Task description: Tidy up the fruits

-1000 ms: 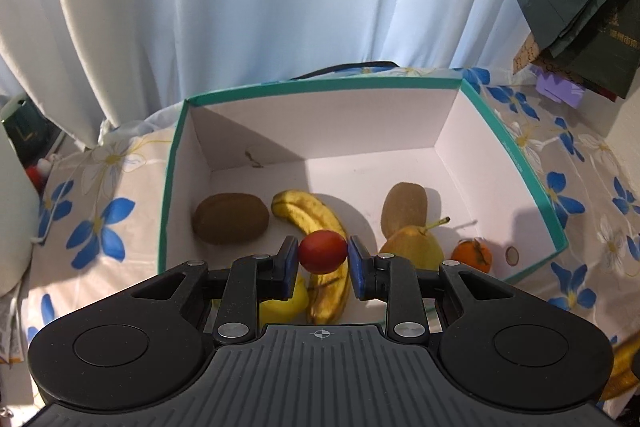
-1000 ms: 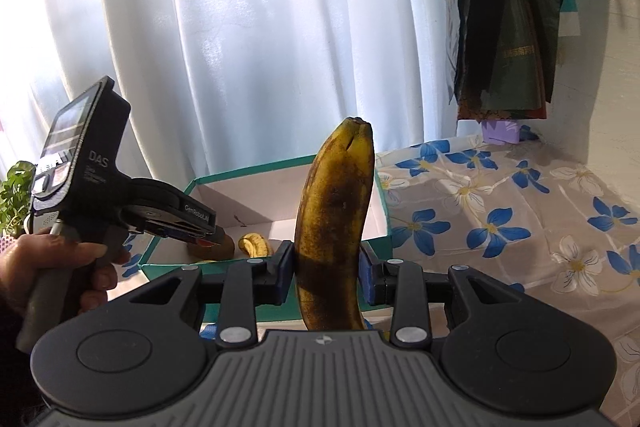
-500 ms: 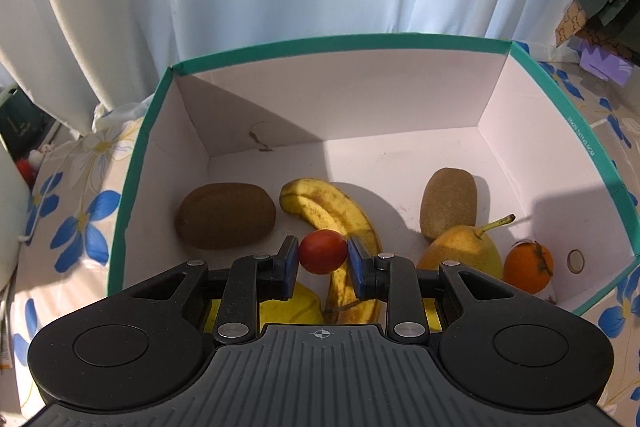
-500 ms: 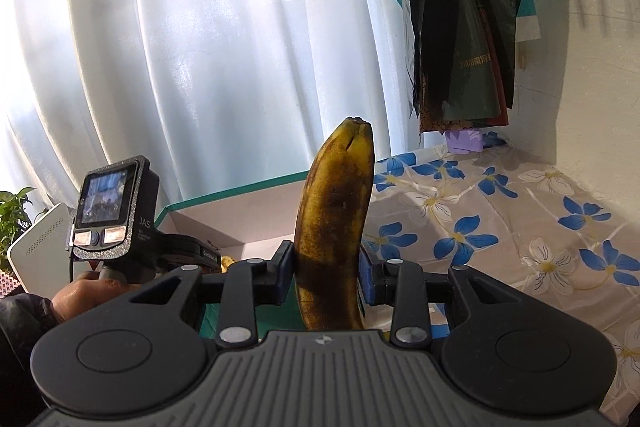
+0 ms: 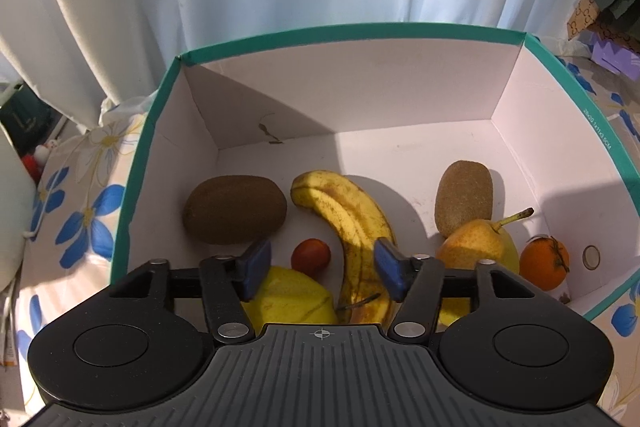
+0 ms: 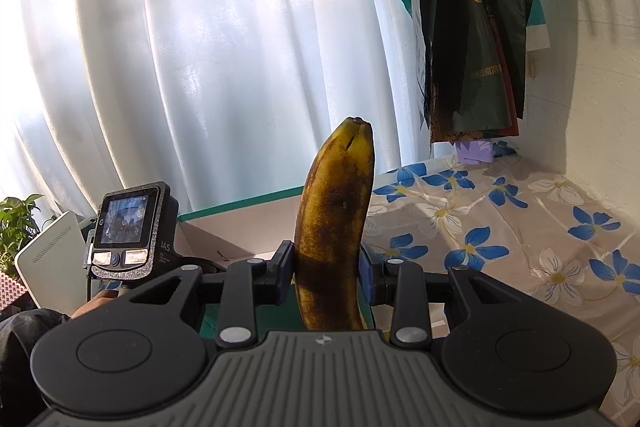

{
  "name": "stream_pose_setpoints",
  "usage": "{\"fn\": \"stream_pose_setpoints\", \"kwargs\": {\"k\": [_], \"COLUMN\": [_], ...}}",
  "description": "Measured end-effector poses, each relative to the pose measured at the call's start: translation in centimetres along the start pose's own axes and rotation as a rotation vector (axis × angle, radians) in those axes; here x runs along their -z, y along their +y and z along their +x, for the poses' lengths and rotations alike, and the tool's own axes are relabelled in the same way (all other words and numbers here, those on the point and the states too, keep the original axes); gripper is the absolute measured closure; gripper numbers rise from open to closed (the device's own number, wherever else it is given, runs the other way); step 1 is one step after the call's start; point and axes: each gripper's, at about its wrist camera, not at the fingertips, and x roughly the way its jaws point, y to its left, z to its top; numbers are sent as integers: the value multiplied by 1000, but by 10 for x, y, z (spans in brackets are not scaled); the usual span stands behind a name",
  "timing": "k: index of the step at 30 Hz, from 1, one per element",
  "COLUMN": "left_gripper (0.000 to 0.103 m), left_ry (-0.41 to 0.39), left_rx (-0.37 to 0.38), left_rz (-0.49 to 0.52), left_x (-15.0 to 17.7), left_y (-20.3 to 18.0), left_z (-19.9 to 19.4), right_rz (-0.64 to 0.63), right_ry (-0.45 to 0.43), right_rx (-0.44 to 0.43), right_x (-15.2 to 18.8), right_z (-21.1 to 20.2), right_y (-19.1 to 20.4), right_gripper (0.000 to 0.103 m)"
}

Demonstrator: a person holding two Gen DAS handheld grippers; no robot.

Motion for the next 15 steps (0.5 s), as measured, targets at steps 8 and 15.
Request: {"fn": "stream_pose_setpoints", "kwargs": {"k": [8, 15], "left_gripper": [2, 1], "left_ry": [-68, -118], "left_rx": [51, 60], "left_rz": [-46, -98], "left_x": [8, 39], "left_y": [12, 32], "left_z": [-56, -106], "right_rz": [-2, -15], "right_ry": [-21, -32], "right_rx": [4, -2], "right_x": [-1, -6], "right_z": [-5, -7], "right_y": [-2, 0], "right_gripper": [71, 71]}}
